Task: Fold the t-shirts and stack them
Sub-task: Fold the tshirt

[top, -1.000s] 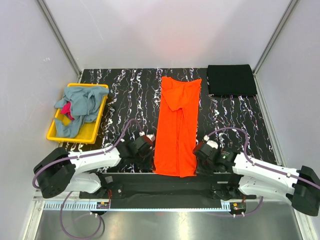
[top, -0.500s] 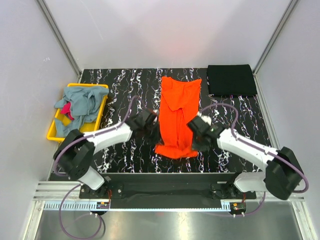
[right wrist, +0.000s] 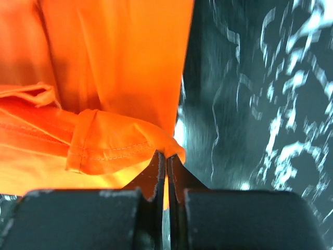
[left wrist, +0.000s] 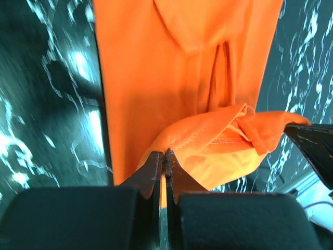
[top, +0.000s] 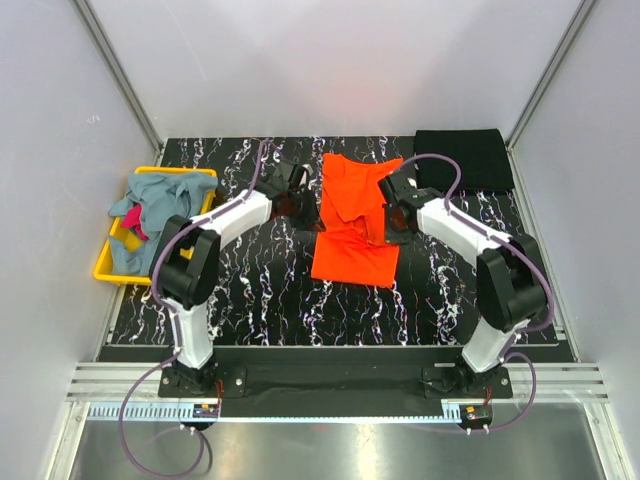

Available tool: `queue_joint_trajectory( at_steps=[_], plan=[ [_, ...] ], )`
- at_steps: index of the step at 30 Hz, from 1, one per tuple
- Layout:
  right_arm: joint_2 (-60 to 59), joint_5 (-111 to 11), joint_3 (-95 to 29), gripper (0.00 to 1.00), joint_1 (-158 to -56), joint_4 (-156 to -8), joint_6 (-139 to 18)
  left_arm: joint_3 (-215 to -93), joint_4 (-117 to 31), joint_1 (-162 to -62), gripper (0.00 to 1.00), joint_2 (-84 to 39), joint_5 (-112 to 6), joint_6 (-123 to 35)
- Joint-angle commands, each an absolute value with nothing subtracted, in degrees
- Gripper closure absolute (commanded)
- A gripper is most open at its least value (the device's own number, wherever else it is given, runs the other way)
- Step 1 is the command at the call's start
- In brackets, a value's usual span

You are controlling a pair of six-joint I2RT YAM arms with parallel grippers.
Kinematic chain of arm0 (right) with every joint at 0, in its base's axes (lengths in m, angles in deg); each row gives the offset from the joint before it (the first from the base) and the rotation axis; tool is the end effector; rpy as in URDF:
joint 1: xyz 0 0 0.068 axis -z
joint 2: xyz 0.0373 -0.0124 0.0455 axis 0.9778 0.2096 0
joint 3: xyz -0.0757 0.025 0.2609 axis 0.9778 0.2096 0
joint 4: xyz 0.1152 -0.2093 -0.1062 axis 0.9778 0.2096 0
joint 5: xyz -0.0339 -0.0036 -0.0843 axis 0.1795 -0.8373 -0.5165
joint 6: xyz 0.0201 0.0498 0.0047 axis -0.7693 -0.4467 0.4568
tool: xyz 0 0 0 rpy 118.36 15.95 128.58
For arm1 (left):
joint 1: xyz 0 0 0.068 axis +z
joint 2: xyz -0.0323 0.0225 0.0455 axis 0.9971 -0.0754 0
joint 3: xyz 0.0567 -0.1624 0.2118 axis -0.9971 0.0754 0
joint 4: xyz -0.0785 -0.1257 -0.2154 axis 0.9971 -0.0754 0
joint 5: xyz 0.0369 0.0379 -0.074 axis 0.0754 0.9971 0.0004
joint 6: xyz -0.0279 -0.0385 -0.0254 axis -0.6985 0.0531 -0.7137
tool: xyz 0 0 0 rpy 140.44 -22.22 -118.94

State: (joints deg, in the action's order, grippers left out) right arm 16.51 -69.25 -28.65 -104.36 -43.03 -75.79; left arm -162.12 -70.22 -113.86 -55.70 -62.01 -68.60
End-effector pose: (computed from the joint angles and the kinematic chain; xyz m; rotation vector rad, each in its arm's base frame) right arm 0.3128 0.1477 0.2200 -0.0397 2.6783 -0.0096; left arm 0.3595 -0.2048 0.2110 -0.0447 2.6522 -0.8063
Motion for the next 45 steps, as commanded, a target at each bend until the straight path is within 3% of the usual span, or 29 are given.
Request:
queue_joint_trajectory(
  at_steps=[1, 20, 30, 33, 36, 39, 45],
  plan=[
    [19.7, -69.6, -35.6, 1.00, -103.8, -45.5, -69.2, -167.7, -71.8, -112.8, 1.00, -58.1, -65.4, -65.8],
    [32.0, -62.9, -49.9, 1.00, -97.2, -45.1, -65.4, -181.6, -71.9, -107.5, 1.00, -69.4, -70.4, -66.5],
    [36.1, -63.7, -53.6, 1.00, -96.6, -45.1, -65.3, -186.4, -71.9, -105.5, 0.94, -75.6, -71.7, -68.1],
    [36.9, -65.0, -54.3, 0.99, -96.3, -44.6, -65.8, -187.6, -71.9, -105.1, 0.88, -76.9, -72.6, -67.5],
    [37.8, -64.8, -54.6, 0.86, -95.7, -44.2, -66.7, -187.9, -72.0, -104.3, 0.69, -76.9, -75.2, -65.5],
    [36.5, -65.1, -55.0, 0.84, -95.0, -43.6, -67.6, -186.3, -71.9, -103.9, 0.58, -73.9, -74.3, -63.4],
    [32.0, -62.9, -55.8, 0.71, -94.4, -41.0, -73.0, -179.3, -71.9, -104.5, 0.57, -65.2, -67.3, -62.6]
  ],
)
